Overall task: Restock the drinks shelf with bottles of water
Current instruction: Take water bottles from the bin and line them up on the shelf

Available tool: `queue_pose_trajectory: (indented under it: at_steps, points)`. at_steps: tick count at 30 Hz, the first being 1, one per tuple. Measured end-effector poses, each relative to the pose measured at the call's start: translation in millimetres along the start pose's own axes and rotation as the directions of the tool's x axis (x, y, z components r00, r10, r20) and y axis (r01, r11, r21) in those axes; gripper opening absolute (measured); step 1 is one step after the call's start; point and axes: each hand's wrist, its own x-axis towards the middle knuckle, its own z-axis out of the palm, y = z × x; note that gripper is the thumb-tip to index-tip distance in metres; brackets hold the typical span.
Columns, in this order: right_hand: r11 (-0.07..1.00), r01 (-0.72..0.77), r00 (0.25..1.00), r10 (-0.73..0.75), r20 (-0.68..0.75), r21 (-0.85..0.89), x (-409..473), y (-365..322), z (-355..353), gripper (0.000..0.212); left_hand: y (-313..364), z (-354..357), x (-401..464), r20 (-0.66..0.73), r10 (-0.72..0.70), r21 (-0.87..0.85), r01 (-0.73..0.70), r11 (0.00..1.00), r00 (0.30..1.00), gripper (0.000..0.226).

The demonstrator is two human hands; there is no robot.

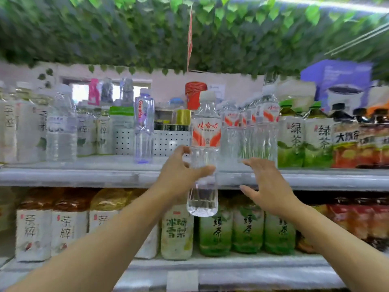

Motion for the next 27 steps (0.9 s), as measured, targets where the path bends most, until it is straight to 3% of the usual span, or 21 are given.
queue_pose_trajectory:
  at_steps: [8, 13, 27]
  points:
    - [0.961, 0.225, 0.974, -0.224, 0.024, -0.161, 17.9, 58.5, 28.3, 0.073, 40.8, 43.2, 74.1, -0.095, 0.045, -0.017, -0.047, 0.999, 0.994, 0.057]
    - [0.952, 0.247, 0.966, -0.257, -0.034, -0.180, 20.4, 67.8, 43.5, 0.068, 42.2, 64.4, 115.4, -0.132, 0.070, -0.025, -0.074, 0.997, 0.989, 0.053]
    - [0.931, 0.273, 0.944, -0.308, -0.122, -0.241, 21.1, 72.3, 55.2, 0.068, 10.3, 107.1, 171.3, -0.070, 0.040, 0.006, -0.040, 0.999, 0.997, 0.056]
